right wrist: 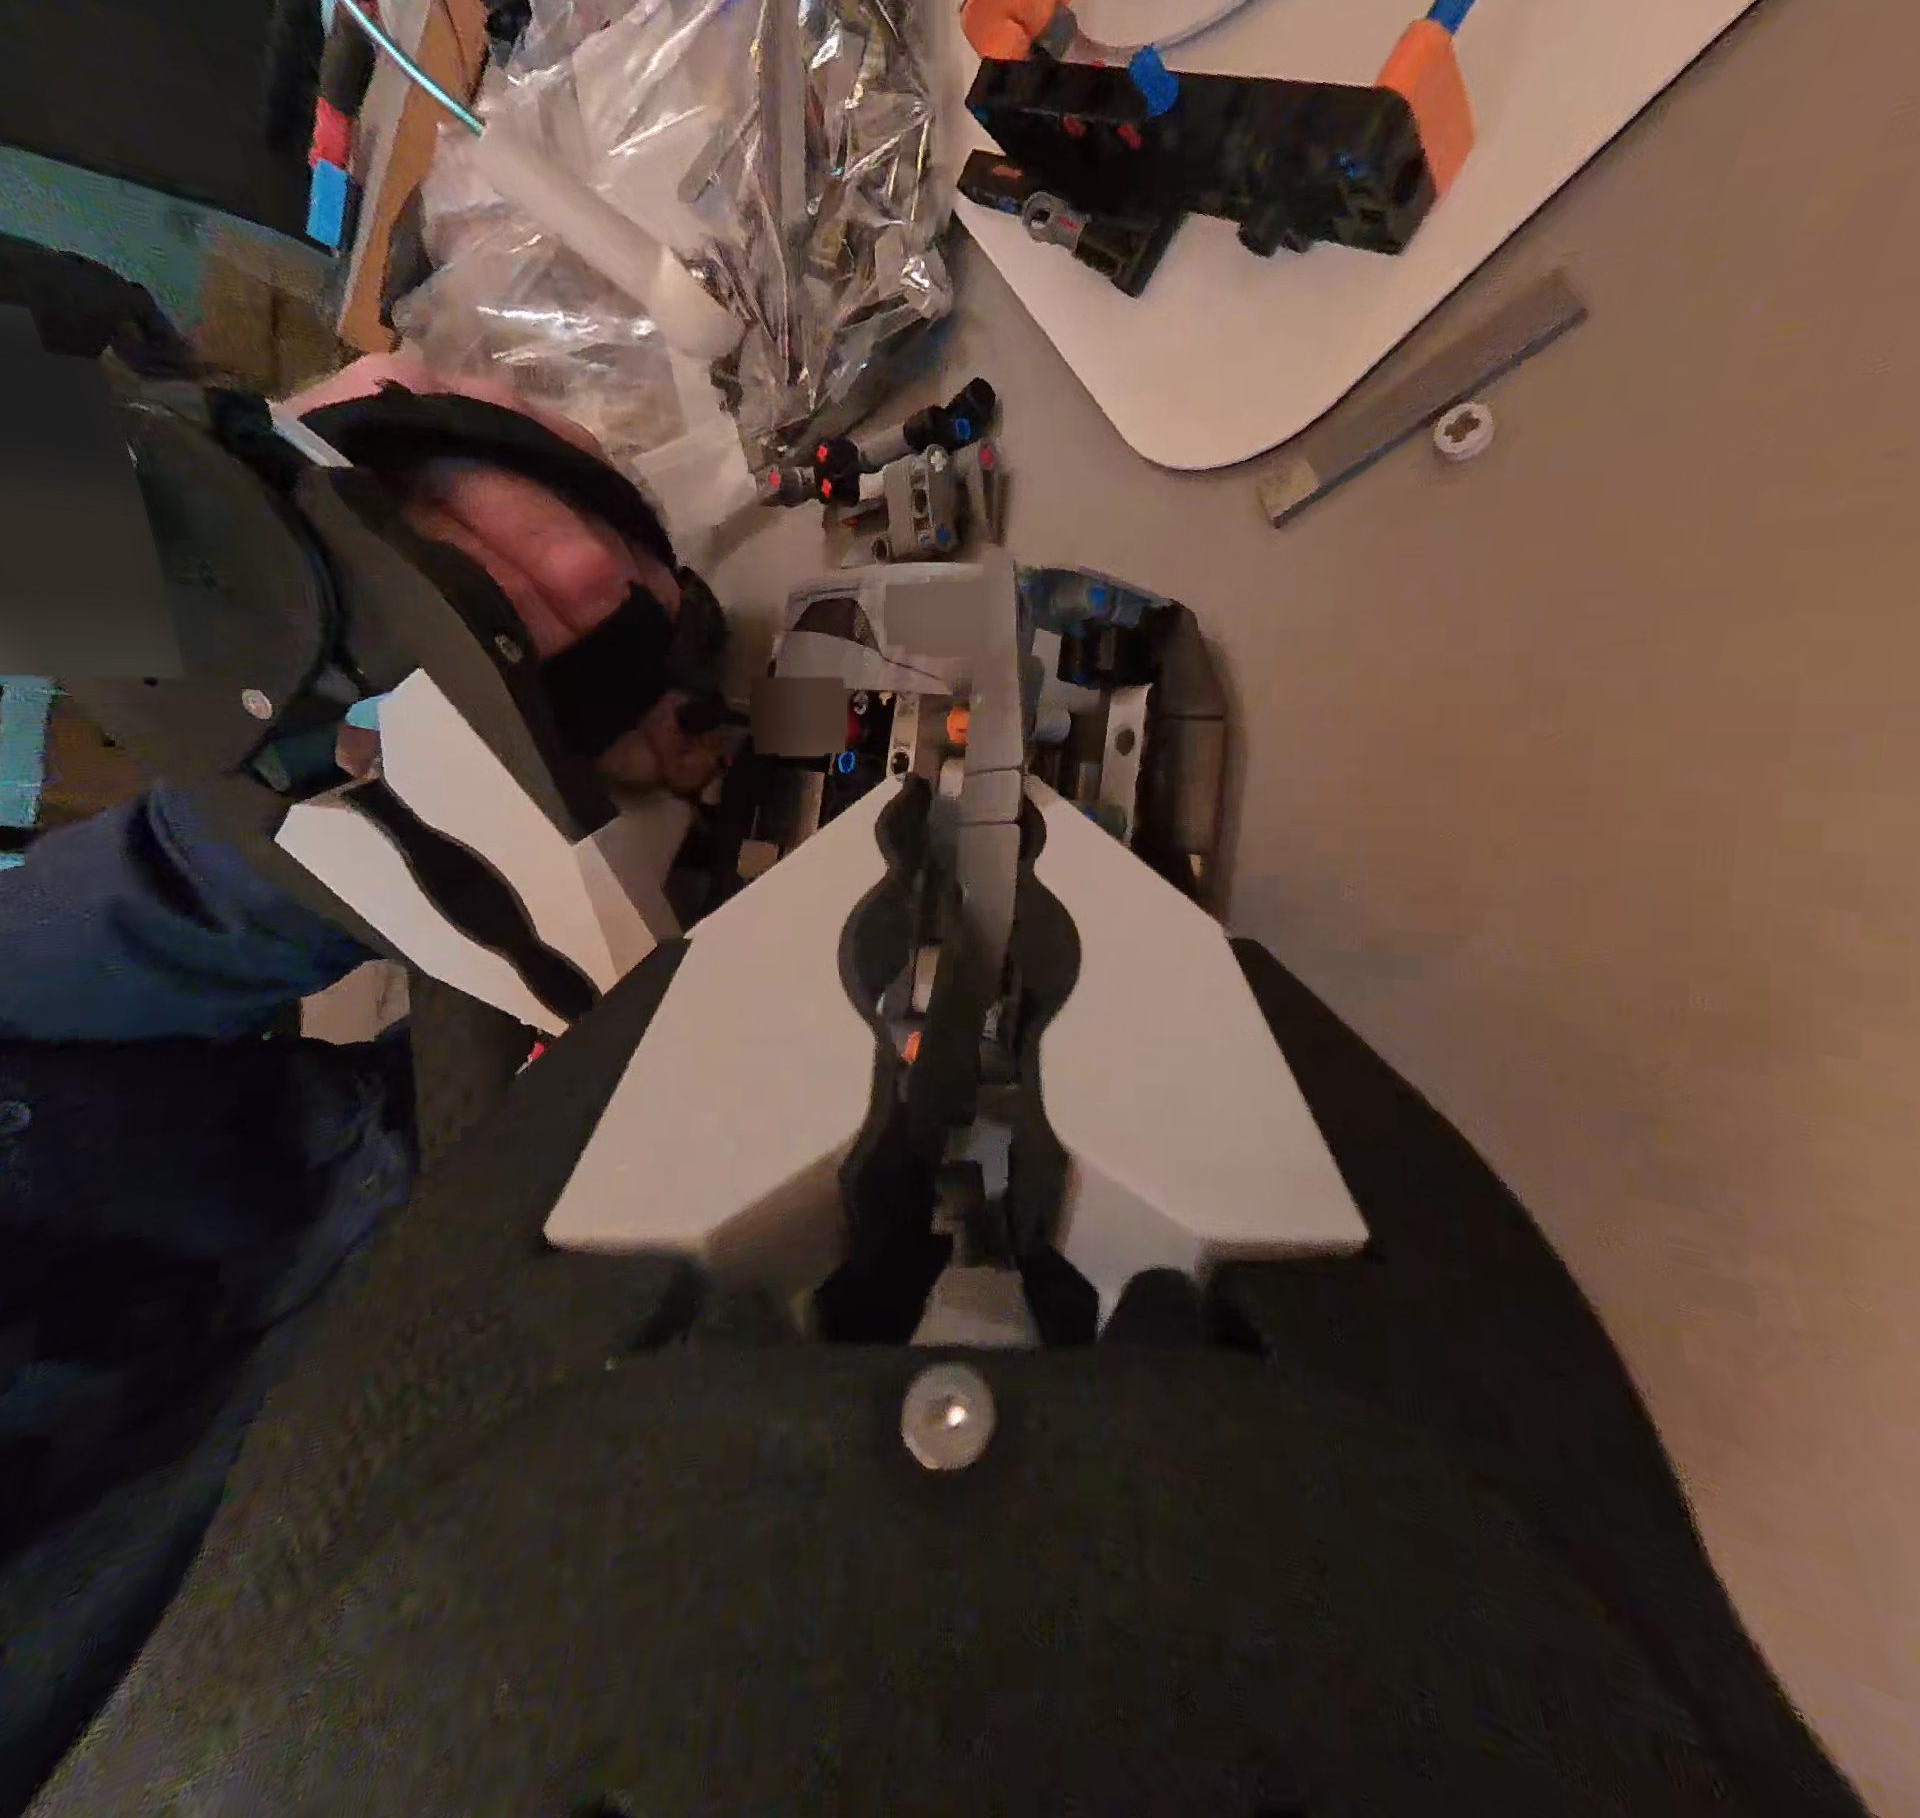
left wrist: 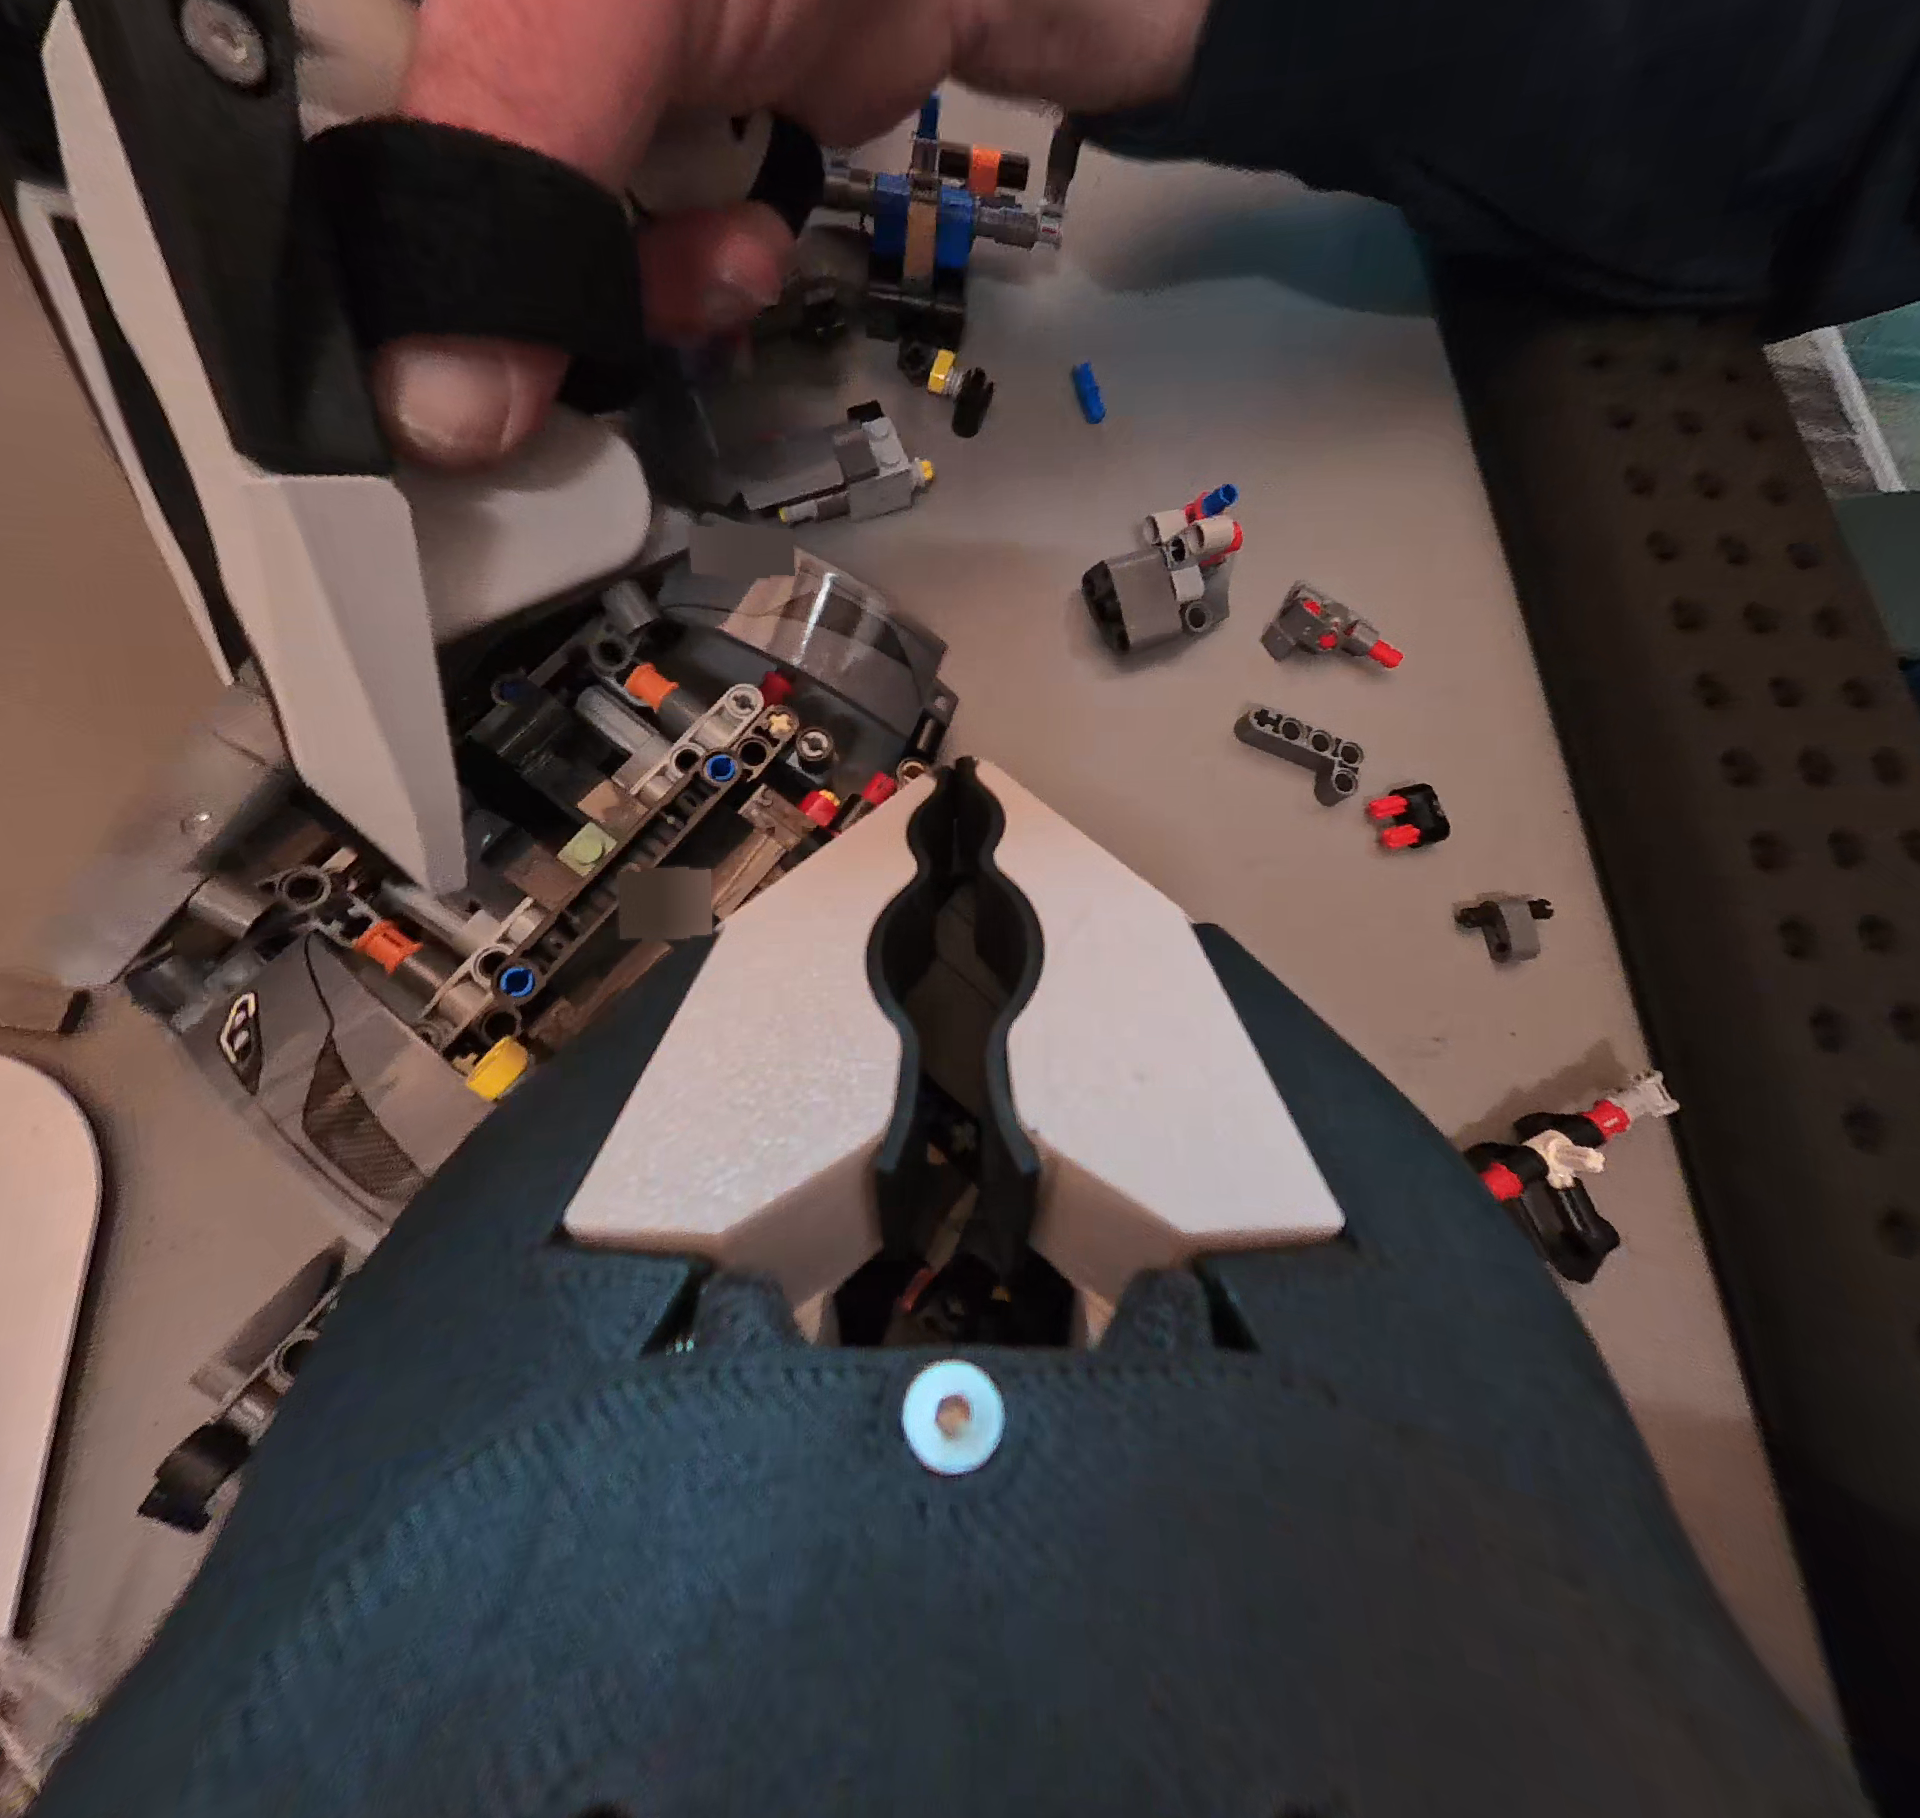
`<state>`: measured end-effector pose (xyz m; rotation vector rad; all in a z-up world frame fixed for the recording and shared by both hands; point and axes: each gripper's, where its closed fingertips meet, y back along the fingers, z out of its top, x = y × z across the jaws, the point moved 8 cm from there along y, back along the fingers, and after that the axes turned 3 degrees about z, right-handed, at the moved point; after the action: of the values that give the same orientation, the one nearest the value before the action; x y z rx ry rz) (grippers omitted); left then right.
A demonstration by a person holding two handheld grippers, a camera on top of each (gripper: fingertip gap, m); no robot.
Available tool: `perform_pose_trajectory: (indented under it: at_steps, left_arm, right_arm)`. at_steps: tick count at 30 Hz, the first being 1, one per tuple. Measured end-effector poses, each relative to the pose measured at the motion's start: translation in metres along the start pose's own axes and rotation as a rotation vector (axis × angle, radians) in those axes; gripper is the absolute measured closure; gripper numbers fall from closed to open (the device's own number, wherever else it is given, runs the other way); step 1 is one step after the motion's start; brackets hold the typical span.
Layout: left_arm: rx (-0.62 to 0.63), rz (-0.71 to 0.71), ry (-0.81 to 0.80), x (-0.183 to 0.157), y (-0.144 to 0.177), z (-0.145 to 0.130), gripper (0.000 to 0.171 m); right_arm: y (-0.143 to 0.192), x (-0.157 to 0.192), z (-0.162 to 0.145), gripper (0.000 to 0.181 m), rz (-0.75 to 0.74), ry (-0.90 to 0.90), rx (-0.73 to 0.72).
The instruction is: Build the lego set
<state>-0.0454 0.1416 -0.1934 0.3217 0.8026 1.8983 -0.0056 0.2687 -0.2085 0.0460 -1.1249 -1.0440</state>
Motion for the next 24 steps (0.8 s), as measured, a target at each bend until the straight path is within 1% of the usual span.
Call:
perform_pose_trajectory:
  at_steps: [1, 2, 3, 5, 7, 10, 11, 12, 13, 14, 15, 16, 18, 20, 22, 24]
  left_arm:
    - [-0.002, -0.009, 0.007, 0.0, 0.001, -0.001, 0.171]
    - [-0.003, -0.012, 0.008, 0.0, 0.001, -0.001, 0.171]
    - [-0.003, -0.014, 0.011, 0.0, 0.0, -0.001, 0.171]
    - [-0.005, -0.004, 0.022, 0.002, 0.0, 0.0, 0.171]
    - [-0.009, 0.002, 0.04, 0.005, 0.001, -0.001, 0.171]
    - [-0.023, 0.002, 0.056, 0.007, 0.005, -0.002, 0.171]
    - [-0.024, 0.006, 0.055, 0.008, 0.005, -0.002, 0.171]
    - [-0.024, 0.009, 0.057, 0.009, 0.005, -0.003, 0.171]
    - [-0.017, 0.037, 0.044, 0.012, 0.004, -0.004, 0.171]
    - [-0.03, 0.021, 0.075, 0.015, 0.004, -0.004, 0.171]
    - [-0.022, 0.022, 0.059, 0.013, 0.003, -0.004, 0.171]
    - [0.008, 0.03, 0.021, 0.008, 0.001, -0.002, 0.171]
    - [0.0, 0.009, 0.007, 0.0, -0.005, 0.001, 0.171]
    - [0.0, -0.006, 0.017, 0.002, -0.004, 0.001, 0.171]
    - [0.009, 0.018, 0.01, 0.005, -0.003, 0.0, 0.171]
    - [0.02, 0.037, 0.001, 0.005, -0.001, 0.0, 0.171]
  right_arm:
    - [0.0, -0.001, 0.0, 0.169, 0.018, 0.002, -0.011]
    - [0.0, -0.002, 0.0, 0.176, 0.032, 0.008, -0.016]
    - [0.001, -0.002, -0.001, 0.178, 0.049, 0.017, -0.021]
    - [0.004, 0.003, 0.001, 0.179, -0.004, 0.096, -0.017]
    - [0.004, 0.012, 0.004, 0.179, -0.085, 0.241, -0.016]
    - [0.008, 0.02, 0.004, 0.179, -0.136, 0.371, -0.017]
    - [0.008, 0.027, 0.002, 0.179, -0.125, 0.455, -0.009]
    - [0.009, 0.043, 0.001, 0.178, -0.042, 0.546, -0.018]
    - [0.009, 0.061, 0.003, 0.179, 0.025, 0.587, -0.033]
    - [0.009, 0.071, 0.008, 0.179, -0.009, 0.599, -0.029]
    - [0.008, 0.072, 0.009, 0.179, -0.078, 0.604, -0.002]
    - [0.007, 0.068, 0.007, 0.179, -0.11, 0.594, 0.032]
    - [0.01, 0.052, 0.003, 0.179, -0.139, 0.528, 0.054]
    - [0.021, 0.049, 0.004, 0.179, -0.161, 0.489, 0.053]
    - [0.034, 0.049, 0.004, 0.178, -0.179, 0.469, 0.047]
    - [0.048, 0.041, -0.003, 0.178, -0.195, 0.407, 0.106]
